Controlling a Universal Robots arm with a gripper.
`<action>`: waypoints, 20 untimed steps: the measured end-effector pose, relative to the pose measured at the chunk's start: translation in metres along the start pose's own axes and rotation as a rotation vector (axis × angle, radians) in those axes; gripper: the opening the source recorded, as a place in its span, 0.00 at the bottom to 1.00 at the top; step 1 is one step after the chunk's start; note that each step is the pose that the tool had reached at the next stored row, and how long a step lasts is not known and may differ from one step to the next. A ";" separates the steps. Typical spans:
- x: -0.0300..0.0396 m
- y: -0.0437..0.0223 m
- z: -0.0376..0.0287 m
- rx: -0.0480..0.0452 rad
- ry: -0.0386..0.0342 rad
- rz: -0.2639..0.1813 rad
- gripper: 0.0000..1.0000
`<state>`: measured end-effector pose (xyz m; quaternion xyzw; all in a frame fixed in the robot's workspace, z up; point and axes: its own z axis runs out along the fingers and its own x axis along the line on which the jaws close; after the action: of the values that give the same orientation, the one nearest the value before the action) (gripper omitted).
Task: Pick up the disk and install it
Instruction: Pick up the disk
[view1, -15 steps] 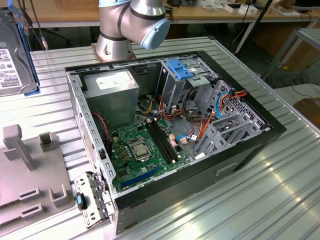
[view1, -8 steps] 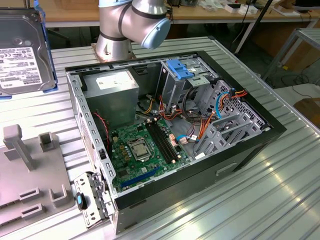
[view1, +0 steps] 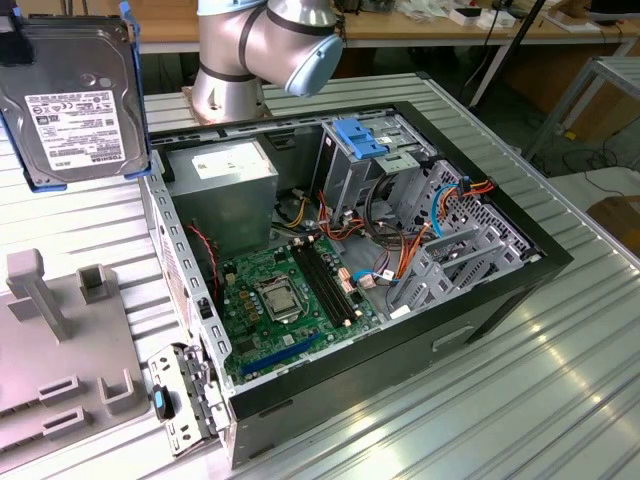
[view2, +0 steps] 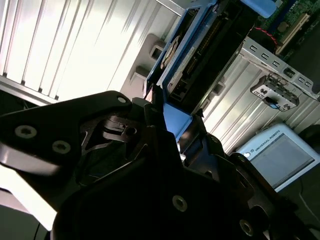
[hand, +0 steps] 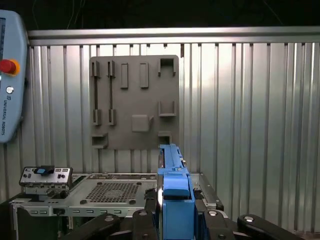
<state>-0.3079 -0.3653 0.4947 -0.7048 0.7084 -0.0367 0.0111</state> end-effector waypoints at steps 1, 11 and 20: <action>0.0000 -0.0032 0.0003 0.0001 0.0000 0.000 0.37; -0.0003 -0.0422 0.0028 0.0000 0.0000 0.000 0.37; -0.0006 -0.0897 0.0061 0.0000 -0.0001 0.000 0.37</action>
<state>-0.2179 -0.3653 0.4946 -0.7048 0.7084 -0.0367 0.0111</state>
